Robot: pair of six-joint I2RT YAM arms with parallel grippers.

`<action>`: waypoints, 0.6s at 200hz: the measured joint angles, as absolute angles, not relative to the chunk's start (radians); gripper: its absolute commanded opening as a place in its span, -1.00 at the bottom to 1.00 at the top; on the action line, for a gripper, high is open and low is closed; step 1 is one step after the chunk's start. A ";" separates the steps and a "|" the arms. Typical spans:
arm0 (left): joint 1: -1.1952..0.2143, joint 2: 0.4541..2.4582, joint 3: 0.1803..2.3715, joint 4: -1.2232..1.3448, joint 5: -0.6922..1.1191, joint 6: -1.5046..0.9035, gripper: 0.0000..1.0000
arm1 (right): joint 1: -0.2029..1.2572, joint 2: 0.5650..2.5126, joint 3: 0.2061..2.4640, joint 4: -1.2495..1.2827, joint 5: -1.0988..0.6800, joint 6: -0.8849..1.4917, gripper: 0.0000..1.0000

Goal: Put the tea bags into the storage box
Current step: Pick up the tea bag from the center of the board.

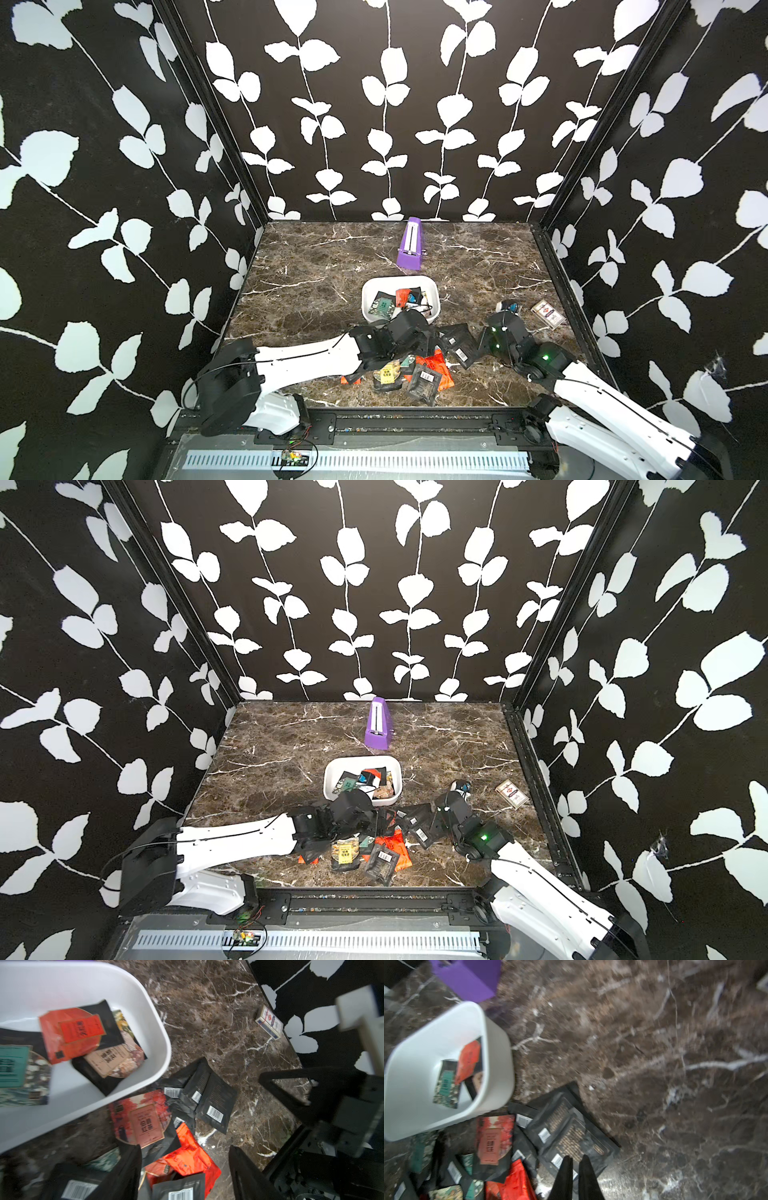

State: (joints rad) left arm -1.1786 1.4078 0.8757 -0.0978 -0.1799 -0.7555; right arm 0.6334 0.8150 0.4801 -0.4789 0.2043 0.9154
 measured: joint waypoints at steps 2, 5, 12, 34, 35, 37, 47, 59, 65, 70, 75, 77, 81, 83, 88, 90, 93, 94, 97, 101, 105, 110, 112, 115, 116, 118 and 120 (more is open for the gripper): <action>-1.180 1.413 0.879 -0.097 -0.179 -0.756 0.33 | 0.631 0.816 0.473 -0.476 0.200 0.915 -0.86; -1.184 1.421 0.882 -0.096 -0.177 -0.759 0.33 | 0.627 0.818 0.464 -0.470 0.197 0.922 -0.87; -1.190 1.442 0.889 -0.089 -0.172 -0.764 0.34 | 0.613 0.825 0.440 -0.451 0.182 0.933 -0.90; -1.200 1.504 0.909 -0.068 -0.152 -0.786 0.34 | 0.571 0.859 0.387 -0.399 0.137 0.960 -0.95; -1.200 1.505 0.910 -0.068 -0.151 -0.786 0.34 | 0.569 0.861 0.385 -0.397 0.135 0.962 -0.95; -1.200 1.511 0.911 -0.065 -0.148 -0.788 0.34 | 0.566 0.863 0.383 -0.393 0.134 0.963 -0.95; -1.201 1.538 0.916 -0.052 -0.138 -0.797 0.34 | 0.555 0.881 0.376 -0.379 0.118 0.966 -0.96; -1.202 1.570 0.924 -0.043 -0.128 -0.805 0.34 | 0.550 0.898 0.376 -0.359 0.107 0.970 -0.97; -1.202 1.586 0.930 -0.041 -0.123 -0.811 0.34 | 0.548 0.905 0.376 -0.348 0.101 0.970 -0.98; -1.202 1.598 0.935 -0.038 -0.120 -0.813 0.34 | 0.546 0.910 0.376 -0.341 0.097 0.970 -0.98; -1.202 1.608 0.939 -0.037 -0.118 -0.817 0.34 | 0.545 0.915 0.376 -0.333 0.092 0.970 -0.98; -1.202 1.613 0.942 -0.037 -0.116 -0.817 0.34 | 0.545 0.917 0.376 -0.330 0.091 0.970 -0.98; -1.202 1.619 0.945 -0.037 -0.115 -0.820 0.33 | 0.543 0.921 0.376 -0.323 0.089 0.970 -0.98; -1.202 1.622 0.947 -0.037 -0.115 -0.820 0.32 | 0.543 0.923 0.376 -0.319 0.088 0.970 -0.98; -1.202 1.629 0.951 -0.034 -0.113 -0.822 0.28 | 0.540 0.929 0.376 -0.310 0.085 0.971 -0.98; -1.202 1.632 0.952 -0.033 -0.112 -0.822 0.26 | 0.539 0.931 0.376 -0.305 0.083 0.971 -0.99; -1.202 1.636 0.955 -0.031 -0.112 -0.825 0.24 | 0.537 0.936 0.376 -0.299 0.081 0.973 -0.99; -1.202 1.637 0.956 -0.031 -0.111 -0.826 0.23 | 0.537 0.937 0.376 -0.297 0.080 0.973 -0.99; -1.202 1.641 0.959 -0.031 -0.111 -0.825 0.22 | 0.534 0.942 0.376 -0.290 0.076 0.973 -1.00; -1.202 1.644 0.962 -0.030 -0.111 -0.829 0.21 | 0.531 0.948 0.376 -0.283 0.073 0.973 -1.00; -1.202 1.648 0.966 -0.029 -0.110 -0.829 0.21 | 0.528 0.956 0.376 -0.274 0.069 0.974 -1.00; -1.202 1.652 0.970 -0.026 -0.109 -0.830 0.20 | 0.523 0.966 0.376 -0.264 0.067 0.974 -1.00; -1.202 1.653 0.971 -0.025 -0.109 -0.830 0.20 | 0.522 0.972 0.376 -0.260 0.064 0.974 -1.00; -1.202 1.656 0.974 -0.025 -0.108 -0.831 0.19 | 0.519 0.980 0.376 -0.255 0.063 0.974 -1.00; -1.202 1.657 0.976 -0.025 -0.108 -0.831 0.19 | 0.519 0.982 0.376 -0.253 0.063 0.974 -1.00; -1.202 1.658 0.979 -0.024 -0.108 -0.831 0.18 | 0.516 0.987 0.376 -0.250 0.062 0.974 -1.00; -1.202 1.660 0.980 -0.023 -0.107 -0.831 0.17 | 0.515 0.994 0.376 -0.245 0.060 0.974 -1.00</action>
